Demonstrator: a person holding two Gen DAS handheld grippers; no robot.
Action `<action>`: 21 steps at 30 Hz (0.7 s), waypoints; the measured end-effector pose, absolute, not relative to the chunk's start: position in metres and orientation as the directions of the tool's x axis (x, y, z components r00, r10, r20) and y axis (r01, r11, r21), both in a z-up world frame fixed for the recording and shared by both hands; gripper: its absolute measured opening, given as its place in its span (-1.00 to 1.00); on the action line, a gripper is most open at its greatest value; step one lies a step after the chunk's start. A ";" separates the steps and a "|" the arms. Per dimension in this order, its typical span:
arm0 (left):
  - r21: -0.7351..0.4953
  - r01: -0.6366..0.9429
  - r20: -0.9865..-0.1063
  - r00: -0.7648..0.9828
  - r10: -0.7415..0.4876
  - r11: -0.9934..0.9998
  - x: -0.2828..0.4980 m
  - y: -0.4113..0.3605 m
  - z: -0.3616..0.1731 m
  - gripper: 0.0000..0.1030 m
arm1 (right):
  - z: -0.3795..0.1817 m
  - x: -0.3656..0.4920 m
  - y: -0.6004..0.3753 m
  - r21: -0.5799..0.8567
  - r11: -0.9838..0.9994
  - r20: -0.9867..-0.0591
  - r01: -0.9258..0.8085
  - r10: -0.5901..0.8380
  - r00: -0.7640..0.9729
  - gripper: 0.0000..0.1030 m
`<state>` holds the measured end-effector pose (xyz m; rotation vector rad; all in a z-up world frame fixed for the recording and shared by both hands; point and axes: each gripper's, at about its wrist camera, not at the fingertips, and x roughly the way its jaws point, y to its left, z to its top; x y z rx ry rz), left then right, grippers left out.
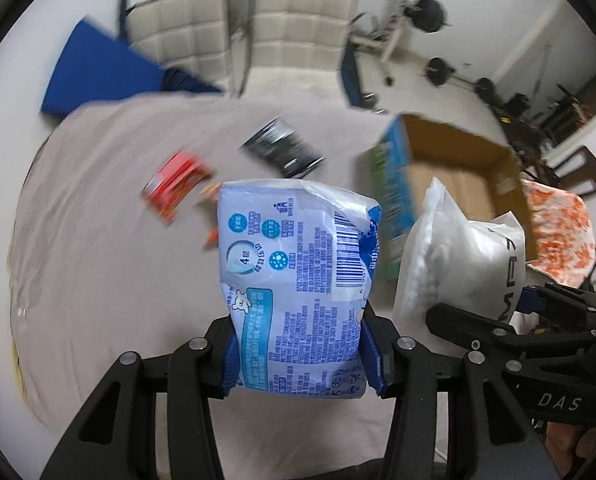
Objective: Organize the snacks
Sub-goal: 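Carry both held packets over the cardboard box with both tools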
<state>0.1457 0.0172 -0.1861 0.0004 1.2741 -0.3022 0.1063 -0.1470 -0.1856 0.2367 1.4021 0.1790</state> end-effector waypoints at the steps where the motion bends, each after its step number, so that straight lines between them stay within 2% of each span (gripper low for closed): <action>1: -0.173 0.245 -0.935 0.264 -0.237 0.954 0.149 0.000 -0.179 -0.11 | -0.174 0.104 -0.165 0.262 0.965 -0.951 0.026 0.253 0.176 0.41; 7: -0.230 0.331 -0.919 0.235 -0.316 0.915 0.175 -0.092 -0.167 -0.11 | -0.149 0.105 -0.265 0.188 0.977 -0.961 0.105 0.160 0.226 0.41; 12: -0.262 0.358 -0.921 0.185 -0.343 0.896 0.200 -0.163 -0.179 -0.11 | -0.164 0.120 -0.345 0.133 0.977 -0.973 0.166 0.097 0.211 0.41; 21: -0.266 0.337 -0.937 0.131 -0.325 0.903 0.239 -0.252 -0.218 -0.11 | -0.203 0.160 -0.437 0.126 0.976 -0.978 0.179 0.092 0.187 0.41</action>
